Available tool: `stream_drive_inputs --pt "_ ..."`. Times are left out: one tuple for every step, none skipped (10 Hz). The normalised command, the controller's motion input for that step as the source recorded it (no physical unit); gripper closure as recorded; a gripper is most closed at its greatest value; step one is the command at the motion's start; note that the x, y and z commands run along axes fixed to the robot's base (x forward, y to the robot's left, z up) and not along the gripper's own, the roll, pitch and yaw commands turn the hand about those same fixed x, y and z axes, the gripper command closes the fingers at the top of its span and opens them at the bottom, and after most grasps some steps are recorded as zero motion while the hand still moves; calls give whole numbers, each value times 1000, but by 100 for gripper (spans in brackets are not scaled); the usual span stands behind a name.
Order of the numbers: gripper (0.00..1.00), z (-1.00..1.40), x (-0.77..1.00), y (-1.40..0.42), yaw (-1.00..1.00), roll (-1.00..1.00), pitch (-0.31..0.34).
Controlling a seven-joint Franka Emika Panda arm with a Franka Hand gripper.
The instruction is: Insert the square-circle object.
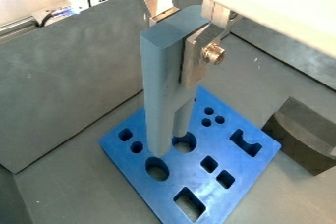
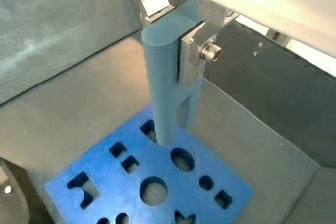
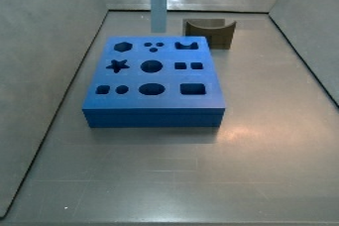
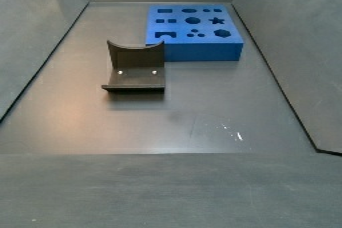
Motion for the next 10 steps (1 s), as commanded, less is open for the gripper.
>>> stream_drive_inputs --pt "100 -520 -974 0 -186 0 -191" --pt "100 -449 -1000 -37 -117 0 -153" --pt "100 -434 -1000 -37 -103 0 -127" --pt "100 -451 -1000 -54 -100 0 -111" --pt "100 -489 -1000 -71 -103 -1 -97" --pt "100 -471 -837 0 -437 -49 -89" --pt "100 -211 -349 0 -851 -20 -76" --pt "100 -109 -154 0 -977 0 -57" --pt "100 -54 -100 0 -1000 0 -43" --pt "100 -29 -49 0 -1000 0 -34"
